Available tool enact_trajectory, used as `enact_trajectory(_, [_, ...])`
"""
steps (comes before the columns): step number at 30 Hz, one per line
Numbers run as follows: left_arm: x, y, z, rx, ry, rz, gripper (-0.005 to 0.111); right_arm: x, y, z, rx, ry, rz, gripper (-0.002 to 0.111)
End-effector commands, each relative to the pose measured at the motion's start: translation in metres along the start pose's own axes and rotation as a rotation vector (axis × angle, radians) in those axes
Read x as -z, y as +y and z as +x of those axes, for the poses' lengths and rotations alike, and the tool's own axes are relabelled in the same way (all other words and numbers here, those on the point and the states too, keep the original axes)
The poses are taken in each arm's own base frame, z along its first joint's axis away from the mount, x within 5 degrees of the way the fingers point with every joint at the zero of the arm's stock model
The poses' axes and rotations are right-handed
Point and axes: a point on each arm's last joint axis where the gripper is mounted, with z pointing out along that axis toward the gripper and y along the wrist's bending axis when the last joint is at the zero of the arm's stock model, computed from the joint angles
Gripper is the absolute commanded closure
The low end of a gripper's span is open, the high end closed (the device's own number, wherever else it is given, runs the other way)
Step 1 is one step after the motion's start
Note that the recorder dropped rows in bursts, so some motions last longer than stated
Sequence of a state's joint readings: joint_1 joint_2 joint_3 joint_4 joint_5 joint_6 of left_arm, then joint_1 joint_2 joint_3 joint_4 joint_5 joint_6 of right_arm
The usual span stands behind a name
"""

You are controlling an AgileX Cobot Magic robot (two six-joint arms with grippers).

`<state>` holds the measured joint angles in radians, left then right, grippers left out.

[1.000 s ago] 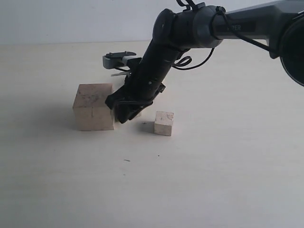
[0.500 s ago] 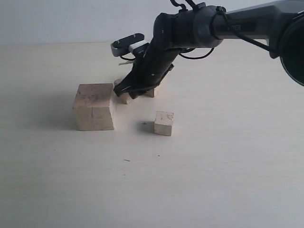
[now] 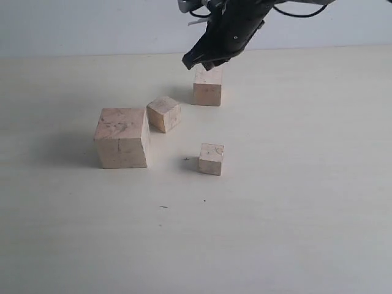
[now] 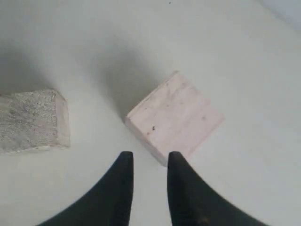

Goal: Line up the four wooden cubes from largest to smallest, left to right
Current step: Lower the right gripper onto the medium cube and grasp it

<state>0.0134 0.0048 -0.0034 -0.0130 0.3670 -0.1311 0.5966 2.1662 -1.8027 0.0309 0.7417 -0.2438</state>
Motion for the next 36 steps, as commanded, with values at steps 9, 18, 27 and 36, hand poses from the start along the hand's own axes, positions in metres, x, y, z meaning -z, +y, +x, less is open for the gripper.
enact_trajectory(9, [0.0, 0.0, 0.0, -0.006, -0.01, 0.006, 0.107, -0.02, -0.006, -0.006, -0.104, -0.108, 0.043, 0.014])
enact_trajectory(18, [0.0, 0.0, 0.0, -0.006, -0.01, 0.006, 0.107, -0.055, -0.006, 0.002, -0.235, -0.136, 0.043, 0.007])
enact_trajectory(27, [0.0, 0.0, 0.0, -0.006, -0.01, 0.006, 0.107, -0.07, -0.012, 0.007, -0.526, -0.166, 0.107, 0.012])
enact_trajectory(36, [0.0, 0.0, 0.0, -0.006, -0.01, 0.006, 0.107, -0.088, -0.011, 0.013, -0.528, -0.157, 0.103, 0.015])
